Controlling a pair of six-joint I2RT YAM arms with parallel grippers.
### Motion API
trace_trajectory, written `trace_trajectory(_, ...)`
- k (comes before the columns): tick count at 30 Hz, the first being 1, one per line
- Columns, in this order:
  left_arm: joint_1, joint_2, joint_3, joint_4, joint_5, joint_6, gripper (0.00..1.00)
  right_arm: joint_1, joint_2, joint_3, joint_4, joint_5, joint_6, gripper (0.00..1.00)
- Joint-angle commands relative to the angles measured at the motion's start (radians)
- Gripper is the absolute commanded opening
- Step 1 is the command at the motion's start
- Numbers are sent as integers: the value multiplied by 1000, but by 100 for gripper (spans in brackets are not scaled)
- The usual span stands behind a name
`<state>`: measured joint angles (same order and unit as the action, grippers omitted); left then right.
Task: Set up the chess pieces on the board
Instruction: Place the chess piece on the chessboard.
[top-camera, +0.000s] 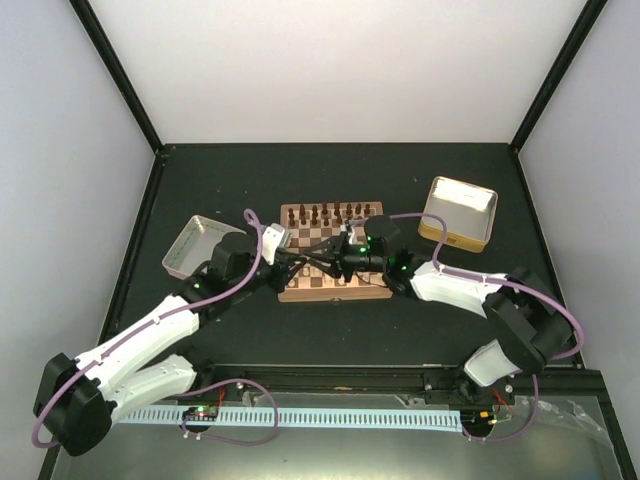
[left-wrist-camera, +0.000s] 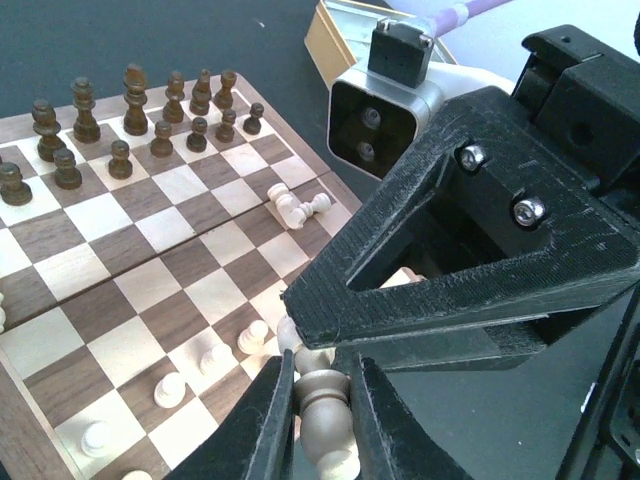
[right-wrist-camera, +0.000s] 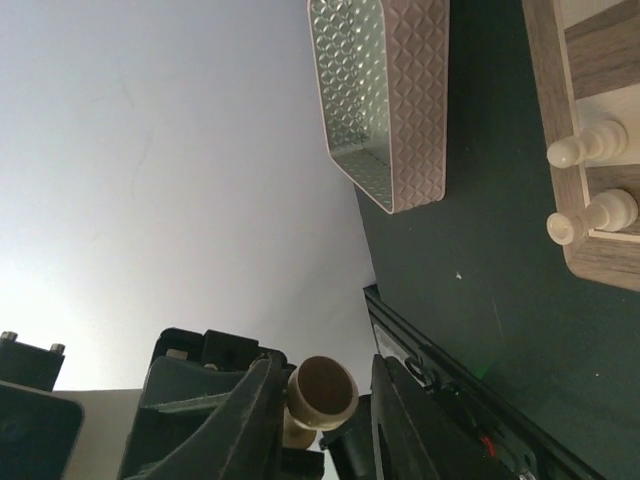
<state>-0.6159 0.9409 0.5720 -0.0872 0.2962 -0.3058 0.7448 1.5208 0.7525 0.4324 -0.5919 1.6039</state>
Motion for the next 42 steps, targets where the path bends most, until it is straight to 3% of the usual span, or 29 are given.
trace_trajectory(1,-11,4,103,-110,-24,11,8,-4,-60,9,-69,69,-100,34)
trace_trajectory(7,-11,48,234,-401,-22,5,8,-46,-209,-8,-267,300,-342,51)
trace_trajectory(11,-13,136,329,-607,-31,-2,9,-77,-320,-2,-382,465,-504,53)
trace_trajectory(16,-20,274,414,-755,-30,-11,8,-110,-377,18,-483,611,-638,55)
trace_trajectory(27,-97,603,601,-886,-97,-13,6,-140,-371,-17,-503,634,-694,56)
trace_trajectory(42,-162,819,749,-918,-161,-2,8,-166,-350,-20,-508,610,-707,56)
